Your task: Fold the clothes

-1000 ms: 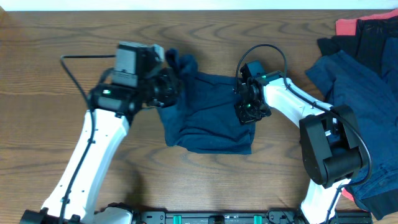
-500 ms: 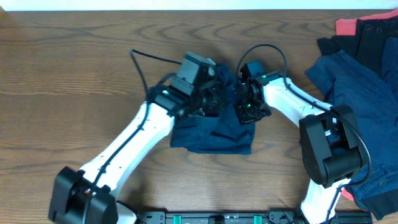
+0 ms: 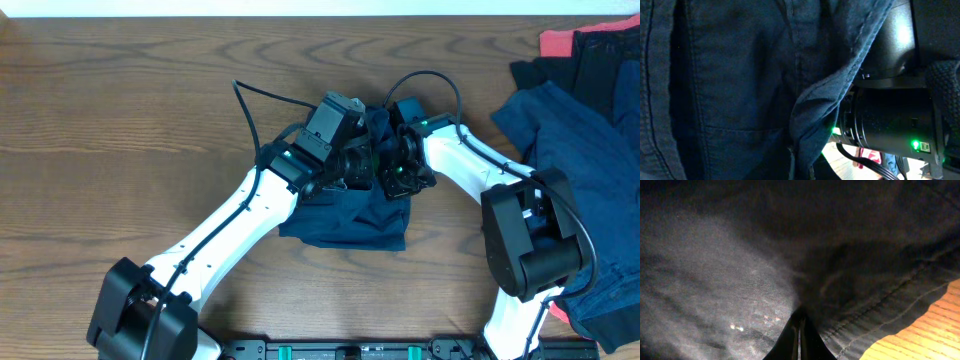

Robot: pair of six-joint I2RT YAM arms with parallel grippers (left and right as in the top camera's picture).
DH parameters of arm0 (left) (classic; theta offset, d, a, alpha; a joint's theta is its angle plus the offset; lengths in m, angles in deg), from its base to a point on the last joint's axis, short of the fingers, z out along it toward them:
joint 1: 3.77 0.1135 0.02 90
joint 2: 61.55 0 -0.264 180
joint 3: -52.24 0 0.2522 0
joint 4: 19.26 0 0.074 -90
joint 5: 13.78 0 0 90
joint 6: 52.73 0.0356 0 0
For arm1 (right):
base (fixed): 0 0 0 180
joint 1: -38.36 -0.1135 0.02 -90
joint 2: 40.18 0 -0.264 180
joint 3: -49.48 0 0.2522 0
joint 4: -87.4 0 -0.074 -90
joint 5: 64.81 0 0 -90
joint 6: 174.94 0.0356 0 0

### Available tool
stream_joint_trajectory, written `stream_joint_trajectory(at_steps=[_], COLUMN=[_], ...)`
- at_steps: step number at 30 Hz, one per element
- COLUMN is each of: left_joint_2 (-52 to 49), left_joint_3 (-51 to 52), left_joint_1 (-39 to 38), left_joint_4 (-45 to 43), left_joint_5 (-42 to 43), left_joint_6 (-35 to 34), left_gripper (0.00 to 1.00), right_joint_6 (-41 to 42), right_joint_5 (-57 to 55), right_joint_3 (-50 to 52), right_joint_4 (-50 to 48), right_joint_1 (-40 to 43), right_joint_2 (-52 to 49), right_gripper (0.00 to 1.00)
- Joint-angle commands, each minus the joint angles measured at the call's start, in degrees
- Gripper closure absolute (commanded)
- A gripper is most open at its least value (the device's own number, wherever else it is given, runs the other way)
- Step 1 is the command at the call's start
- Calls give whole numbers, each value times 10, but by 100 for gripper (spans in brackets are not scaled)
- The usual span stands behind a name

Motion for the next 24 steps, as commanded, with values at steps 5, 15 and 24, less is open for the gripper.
stream_joint_trajectory(at_steps=[5, 15, 24], left_joint_2=[0, 1, 15], left_joint_3=[-15, -16, -15], left_joint_1=[-2, 8, 57], left_joint_4=[-5, -12, 0], left_joint_5=[1, 1, 2], left_joint_6=[-5, 19, 29], left_gripper=[83, 59, 59], right_joint_6=[-11, -11, 16], right_joint_5=[-10, -10, -38], right_joint_3=[12, 12, 6], right_joint_4=[9, 10, 27], right_joint_1=[0, 0, 2], right_joint_2=[-34, -34, -13], right_gripper=[96, 96, 99])
